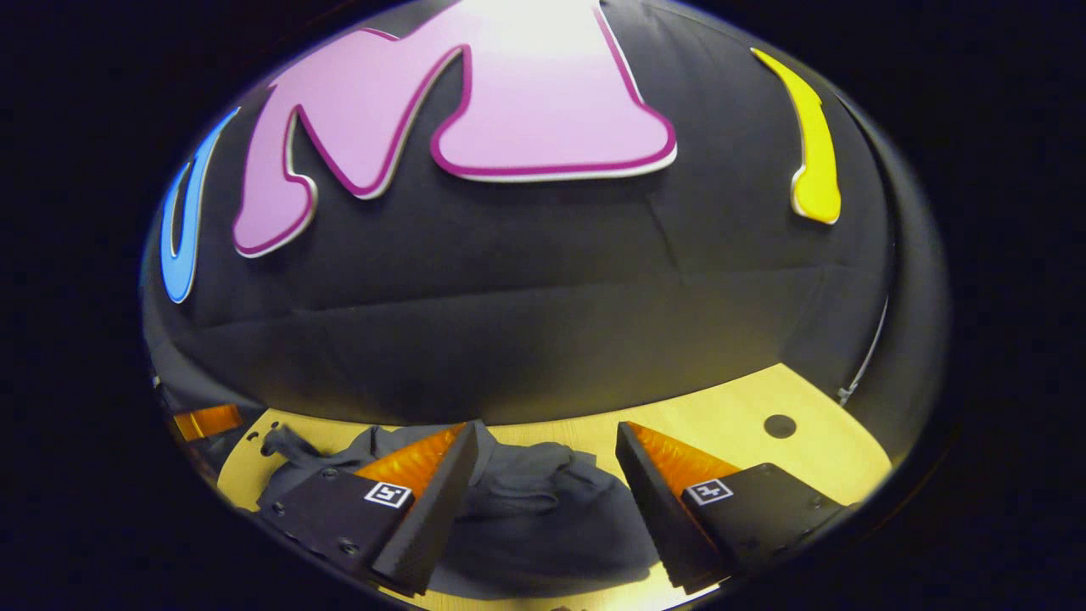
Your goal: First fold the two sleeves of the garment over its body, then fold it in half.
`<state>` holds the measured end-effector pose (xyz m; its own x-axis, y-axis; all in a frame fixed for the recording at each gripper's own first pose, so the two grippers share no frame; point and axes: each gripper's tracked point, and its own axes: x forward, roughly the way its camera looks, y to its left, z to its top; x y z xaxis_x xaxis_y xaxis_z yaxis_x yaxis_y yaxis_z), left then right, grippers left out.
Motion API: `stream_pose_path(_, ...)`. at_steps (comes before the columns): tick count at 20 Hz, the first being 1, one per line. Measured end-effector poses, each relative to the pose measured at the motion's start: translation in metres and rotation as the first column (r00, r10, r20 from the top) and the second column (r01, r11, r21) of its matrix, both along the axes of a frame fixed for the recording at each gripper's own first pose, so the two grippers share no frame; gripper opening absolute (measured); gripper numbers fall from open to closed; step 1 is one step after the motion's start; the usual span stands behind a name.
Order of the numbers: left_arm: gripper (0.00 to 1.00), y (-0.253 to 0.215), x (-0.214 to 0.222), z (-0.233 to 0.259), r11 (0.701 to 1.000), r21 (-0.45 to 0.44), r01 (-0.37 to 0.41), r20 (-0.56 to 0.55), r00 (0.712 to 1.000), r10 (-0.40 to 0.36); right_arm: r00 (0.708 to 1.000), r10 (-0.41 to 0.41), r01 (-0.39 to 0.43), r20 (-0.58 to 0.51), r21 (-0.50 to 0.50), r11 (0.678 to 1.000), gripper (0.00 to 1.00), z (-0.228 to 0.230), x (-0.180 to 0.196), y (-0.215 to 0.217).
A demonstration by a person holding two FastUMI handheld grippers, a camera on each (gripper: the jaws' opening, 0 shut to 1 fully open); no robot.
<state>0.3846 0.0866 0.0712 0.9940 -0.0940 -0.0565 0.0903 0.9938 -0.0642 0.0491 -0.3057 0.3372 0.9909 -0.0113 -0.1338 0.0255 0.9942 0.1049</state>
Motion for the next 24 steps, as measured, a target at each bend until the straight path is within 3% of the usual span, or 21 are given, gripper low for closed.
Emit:
stream_pose_path(6,0.96,-0.014,-0.11,0.057,0.994,0.109,0.026,0.129,0.991,-0.04,0.995,-0.052,0.056,0.08,-0.044,0.998,0.98,0.048,-0.087,-0.011)
stream_pose_path(9,0.92,-0.025,-0.159,0.07,0.992,0.113,0.058,0.152,0.986,-0.075,0.993,-0.064,0.071,0.095,-0.066,0.995,0.98,0.07,-0.13,-0.015)
stream_pose_path(10,0.96,-0.027,-0.173,0.074,0.991,0.112,0.068,0.158,0.984,-0.085,0.993,-0.068,0.074,0.096,-0.061,0.995,0.98,0.075,-0.144,-0.014)
stream_pose_path(13,0.96,-0.035,-0.215,0.082,0.988,0.12,0.1,0.186,0.975,-0.122,0.991,-0.082,0.086,0.101,-0.035,0.996,0.98,0.089,-0.192,-0.009)
stream_pose_path(22,0.96,-0.05,-0.314,0.044,0.981,0.023,0.194,0.208,0.959,-0.195,0.986,-0.1,0.109,0.133,-0.061,0.992,0.98,0.085,-0.32,-0.002)
stream_pose_path(24,0.96,-0.041,-0.326,0.028,0.985,0.017,0.172,0.204,0.964,-0.172,0.984,-0.114,0.123,0.134,-0.06,0.991,0.98,0.079,-0.338,-0.005)
